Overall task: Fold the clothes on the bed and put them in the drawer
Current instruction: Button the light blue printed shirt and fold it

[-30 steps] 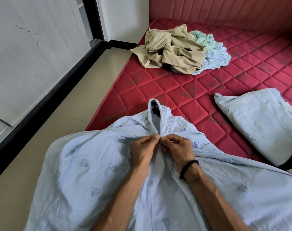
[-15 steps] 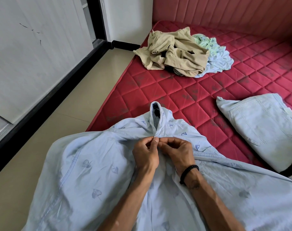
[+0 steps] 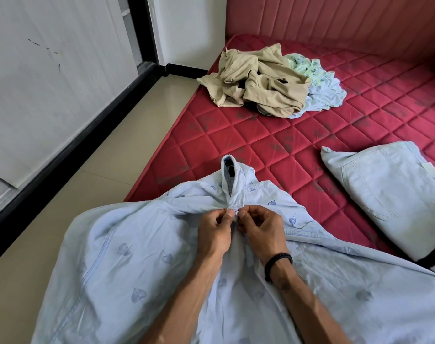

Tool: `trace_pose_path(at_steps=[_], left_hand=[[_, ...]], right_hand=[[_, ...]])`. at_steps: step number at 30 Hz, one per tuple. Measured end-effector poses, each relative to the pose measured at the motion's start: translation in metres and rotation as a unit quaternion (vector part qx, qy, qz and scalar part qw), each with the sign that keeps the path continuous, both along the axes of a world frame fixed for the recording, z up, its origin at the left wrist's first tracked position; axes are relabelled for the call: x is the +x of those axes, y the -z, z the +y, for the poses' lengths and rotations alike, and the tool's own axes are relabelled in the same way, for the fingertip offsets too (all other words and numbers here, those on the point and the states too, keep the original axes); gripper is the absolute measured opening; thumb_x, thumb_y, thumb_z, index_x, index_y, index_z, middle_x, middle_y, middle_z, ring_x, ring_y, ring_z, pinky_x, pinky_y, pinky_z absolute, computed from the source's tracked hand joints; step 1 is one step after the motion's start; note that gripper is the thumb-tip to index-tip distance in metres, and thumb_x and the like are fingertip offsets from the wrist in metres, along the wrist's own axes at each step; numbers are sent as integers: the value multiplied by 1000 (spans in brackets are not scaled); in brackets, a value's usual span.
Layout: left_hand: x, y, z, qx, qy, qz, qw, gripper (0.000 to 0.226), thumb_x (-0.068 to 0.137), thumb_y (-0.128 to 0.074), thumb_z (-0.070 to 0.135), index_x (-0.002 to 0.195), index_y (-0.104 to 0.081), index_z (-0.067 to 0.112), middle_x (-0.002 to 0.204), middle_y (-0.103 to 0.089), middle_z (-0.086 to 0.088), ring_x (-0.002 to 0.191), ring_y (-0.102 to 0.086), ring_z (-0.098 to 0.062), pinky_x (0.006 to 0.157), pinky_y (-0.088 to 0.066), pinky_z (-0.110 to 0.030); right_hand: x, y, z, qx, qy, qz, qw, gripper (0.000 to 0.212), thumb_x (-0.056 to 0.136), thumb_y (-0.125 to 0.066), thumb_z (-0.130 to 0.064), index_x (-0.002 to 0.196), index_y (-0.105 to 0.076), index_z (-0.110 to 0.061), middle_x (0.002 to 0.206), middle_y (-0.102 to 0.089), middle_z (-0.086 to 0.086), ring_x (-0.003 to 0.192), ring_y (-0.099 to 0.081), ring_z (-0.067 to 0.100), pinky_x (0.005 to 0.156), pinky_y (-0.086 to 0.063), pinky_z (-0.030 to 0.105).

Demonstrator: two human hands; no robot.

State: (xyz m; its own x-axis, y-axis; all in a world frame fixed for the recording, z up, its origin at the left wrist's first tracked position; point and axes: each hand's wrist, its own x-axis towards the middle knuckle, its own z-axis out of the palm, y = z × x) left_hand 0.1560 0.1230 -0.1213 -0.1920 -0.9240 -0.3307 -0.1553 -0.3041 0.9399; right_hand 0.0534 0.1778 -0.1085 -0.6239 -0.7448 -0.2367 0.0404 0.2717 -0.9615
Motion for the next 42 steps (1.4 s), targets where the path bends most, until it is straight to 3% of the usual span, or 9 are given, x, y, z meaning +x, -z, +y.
trace_pose_path(at_steps=[9,14,17,22,26,28,31,37,42], left_hand=[[4,0,-11,-9,30,-25,999,24,97,-68,29,77,-79,20,73,-76,-4,72,-71,-27,72,-57,-44],[24,-35,-24,-230,44,-204,951,3,88,-76,29,91,-77,29,76,-69,10,71,-64,-6,68,-50,-28],[44,-46,-73,-392,50,-269,878,30,85,-76,19,113,-71,29,100,-67,6,94,-58,-19,86,-47,-35],[44,-37,-157,-215,317,-347,856,81,75,-89,37,146,-52,28,142,-59,2,131,-53,-24,108,-44,-38],[34,-41,-176,-132,324,-269,898,23,78,-87,39,89,-74,23,81,-66,7,75,-59,-14,61,-44,-27],[32,-63,-186,-103,293,-203,929,39,76,-88,43,66,-58,19,65,-49,0,62,-43,-16,53,-29,-27],[29,-132,-204,-77,250,-68,963,57,57,-95,49,89,-68,11,85,-68,-5,75,-60,-18,67,-44,-26],[44,-302,-217,-147,312,114,932,65,68,-94,31,125,-71,10,124,-72,-14,116,-69,-32,105,-52,-45],[69,-429,-204,-436,201,12,877,55,66,-83,64,81,-66,14,69,-59,4,63,-51,-14,60,-40,-29]], right_hand=[[6,-4,-4,65,-131,467,872,15,103,-55,-28,98,-60,-14,98,-59,4,82,-62,31,59,-40,38],[-6,-25,-7,94,-179,462,864,22,106,-45,-35,89,-51,-22,93,-60,0,84,-61,29,65,-44,42],[-42,-40,-22,-7,-75,429,900,21,99,-63,-30,81,-58,-19,79,-64,-1,71,-61,23,64,-50,40],[-121,-42,-67,203,-278,419,840,61,84,-79,-12,141,-58,-18,133,-65,3,123,-61,25,101,-49,34],[-144,-51,-81,267,-302,402,822,13,86,-78,-26,83,-71,-15,76,-64,-2,73,-62,17,64,-46,30],[-153,-73,-83,222,-262,387,856,32,90,-74,-22,63,-58,-20,59,-57,-8,54,-53,10,54,-41,28],[-164,-136,-87,101,-174,399,895,29,99,-66,-19,71,-59,-21,63,-66,-6,52,-59,6,57,-42,28],[-148,-328,-96,-113,-65,528,839,31,96,-68,-38,80,-54,-16,70,-63,-3,65,-59,19,60,-45,36],[-109,-475,-82,-243,13,564,789,47,85,-77,-53,70,-54,-15,63,-57,-1,58,-47,15,54,-39,33]])
